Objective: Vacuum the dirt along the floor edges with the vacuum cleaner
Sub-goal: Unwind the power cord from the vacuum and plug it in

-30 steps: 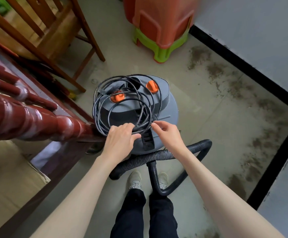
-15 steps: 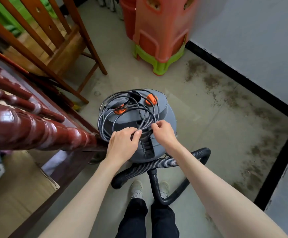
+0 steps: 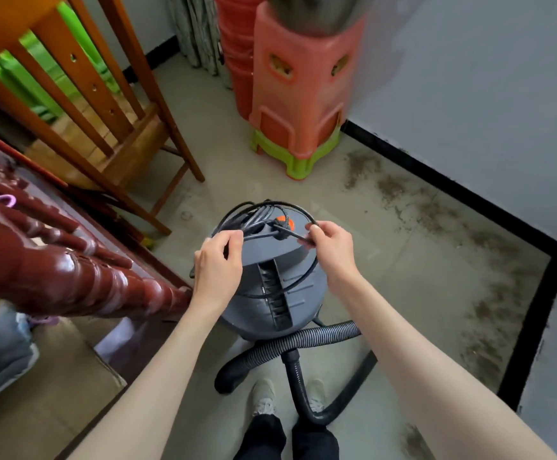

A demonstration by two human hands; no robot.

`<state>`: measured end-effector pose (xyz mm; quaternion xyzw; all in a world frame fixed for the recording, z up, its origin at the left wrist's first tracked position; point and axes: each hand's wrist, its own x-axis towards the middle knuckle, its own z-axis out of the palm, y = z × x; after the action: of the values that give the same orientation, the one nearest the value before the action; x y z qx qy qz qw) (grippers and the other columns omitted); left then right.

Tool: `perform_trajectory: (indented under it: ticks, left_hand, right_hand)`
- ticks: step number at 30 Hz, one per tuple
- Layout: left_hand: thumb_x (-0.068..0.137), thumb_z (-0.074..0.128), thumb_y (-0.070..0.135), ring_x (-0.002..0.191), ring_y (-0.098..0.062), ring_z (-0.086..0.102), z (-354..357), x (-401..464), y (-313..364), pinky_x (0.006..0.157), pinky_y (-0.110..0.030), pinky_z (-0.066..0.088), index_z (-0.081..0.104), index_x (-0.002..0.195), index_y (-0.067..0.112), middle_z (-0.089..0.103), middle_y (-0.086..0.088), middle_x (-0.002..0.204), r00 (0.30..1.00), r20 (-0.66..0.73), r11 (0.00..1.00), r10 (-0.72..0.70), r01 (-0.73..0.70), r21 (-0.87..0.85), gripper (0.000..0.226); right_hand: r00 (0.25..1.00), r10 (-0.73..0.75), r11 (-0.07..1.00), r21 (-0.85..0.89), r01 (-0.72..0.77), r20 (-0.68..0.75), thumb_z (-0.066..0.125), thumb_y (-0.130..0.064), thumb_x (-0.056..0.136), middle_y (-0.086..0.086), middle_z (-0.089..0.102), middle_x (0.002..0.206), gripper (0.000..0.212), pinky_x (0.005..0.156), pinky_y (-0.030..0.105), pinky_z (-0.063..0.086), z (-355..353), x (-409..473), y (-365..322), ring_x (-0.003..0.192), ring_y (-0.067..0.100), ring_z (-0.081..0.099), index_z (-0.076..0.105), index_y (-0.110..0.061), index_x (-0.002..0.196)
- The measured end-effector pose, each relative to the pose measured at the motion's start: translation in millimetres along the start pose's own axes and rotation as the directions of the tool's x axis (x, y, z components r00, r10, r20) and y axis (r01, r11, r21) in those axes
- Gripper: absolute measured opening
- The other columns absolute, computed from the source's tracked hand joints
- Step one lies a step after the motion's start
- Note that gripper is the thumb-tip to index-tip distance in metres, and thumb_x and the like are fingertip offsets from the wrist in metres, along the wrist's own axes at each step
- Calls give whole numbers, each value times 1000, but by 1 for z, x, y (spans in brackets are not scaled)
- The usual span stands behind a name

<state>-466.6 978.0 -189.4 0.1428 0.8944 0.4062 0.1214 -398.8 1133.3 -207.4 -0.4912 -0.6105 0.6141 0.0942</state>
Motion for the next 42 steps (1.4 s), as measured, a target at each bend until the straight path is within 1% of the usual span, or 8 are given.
perform_trajectory:
  ticks: [6,9,16,20,25,32,36,42]
  left_hand:
    - [99,49,21,97,-27,57,-19,1,13,94,-40,43,70,96,6,61,2,85,994,86,997,62,-65,38,26]
    - [98,51,20,92,-24,57,-24,-1,10,95,-42,42,71,97,9,60,6,83,986,135,992,100,-109,62,23]
    - [96,54,27,102,-21,57,-21,-13,-3,94,-31,25,72,106,17,70,3,108,946,268,931,183,-254,262,23]
    - [95,55,23,90,-17,57,-21,-22,-4,87,-29,35,73,90,18,69,9,78,980,187,996,74,-83,43,20]
    - [94,58,22,83,-2,58,-27,-24,-6,76,-12,36,67,72,30,66,19,70,981,195,994,6,16,-109,25]
    - [91,62,30,81,-11,58,-25,-28,-5,74,-21,36,77,83,19,62,20,65,989,83,991,-119,124,-59,20]
    - [90,63,22,77,-12,55,-26,-29,1,69,-19,34,75,77,14,67,-1,73,999,-2,999,-34,34,-37,19]
    - [92,57,8,84,-22,58,-32,-18,19,77,-28,39,69,85,5,65,-3,84,953,157,956,259,-276,96,14]
  right_hand:
    - [998,58,998,-31,-57,37,51,-9,95,3,64,71,22,94,42,51,-4,2,-19,82,26,65,65,-15,79]
    - [996,56,998,-16,-55,73,52,-10,95,4,65,73,25,78,33,51,-9,-6,-20,85,24,63,63,-19,74]
    - [990,-62,981,-172,84,125,51,-21,99,0,63,59,21,40,20,44,-27,-15,-31,36,10,52,69,-12,94]
    - [959,84,921,-389,29,270,56,-26,97,4,63,74,25,62,27,54,-31,-21,-8,59,13,56,69,-5,93]
    - [951,73,949,-315,26,299,62,-25,93,-9,66,75,11,53,20,37,-23,-31,7,72,12,51,67,-22,83]
    - [927,28,956,-281,84,374,63,-17,94,-17,64,53,18,42,11,28,-18,-39,1,43,0,37,69,-22,78]
    - [964,48,975,-223,12,262,59,-26,95,-13,64,59,26,56,23,34,-17,-38,0,66,12,44,70,-21,72]
    - [979,77,996,-51,-69,191,49,-26,101,-8,69,81,29,72,21,40,-23,-37,5,82,3,58,65,-21,78]
